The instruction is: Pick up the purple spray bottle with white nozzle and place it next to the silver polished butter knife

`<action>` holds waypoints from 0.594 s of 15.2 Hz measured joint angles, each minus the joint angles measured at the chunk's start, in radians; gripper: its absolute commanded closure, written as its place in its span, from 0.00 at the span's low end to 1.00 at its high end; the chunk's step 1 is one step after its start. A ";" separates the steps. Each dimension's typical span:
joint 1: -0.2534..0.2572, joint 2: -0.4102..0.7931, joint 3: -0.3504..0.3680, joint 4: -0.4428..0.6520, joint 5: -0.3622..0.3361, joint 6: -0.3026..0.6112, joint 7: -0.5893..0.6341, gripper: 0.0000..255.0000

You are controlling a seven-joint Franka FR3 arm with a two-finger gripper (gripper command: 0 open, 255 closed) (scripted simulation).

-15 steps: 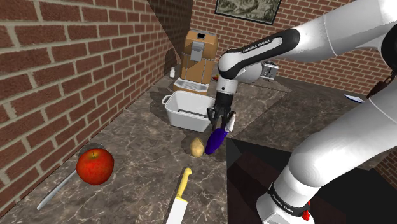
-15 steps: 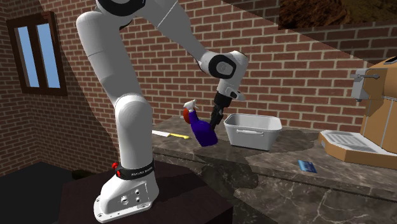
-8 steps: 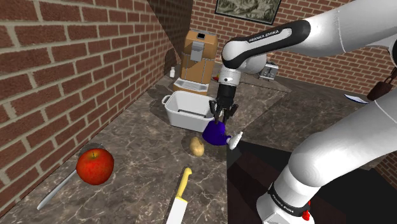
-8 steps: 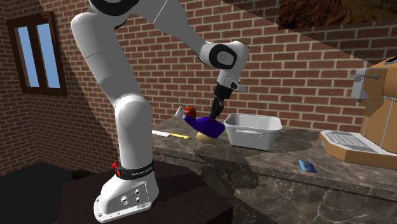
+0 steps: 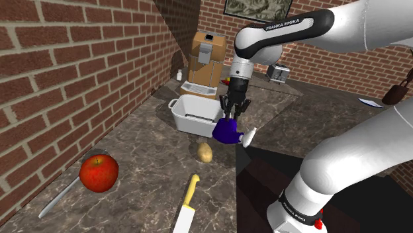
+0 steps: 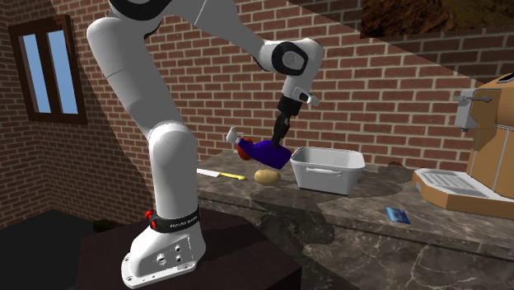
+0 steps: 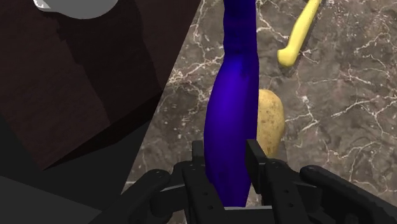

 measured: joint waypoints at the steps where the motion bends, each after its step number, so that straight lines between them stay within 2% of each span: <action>1: 0.000 -0.003 0.000 0.011 -0.001 -0.014 0.003 1.00; 9: -0.001 -0.028 -0.004 0.095 -0.006 -0.121 0.025 1.00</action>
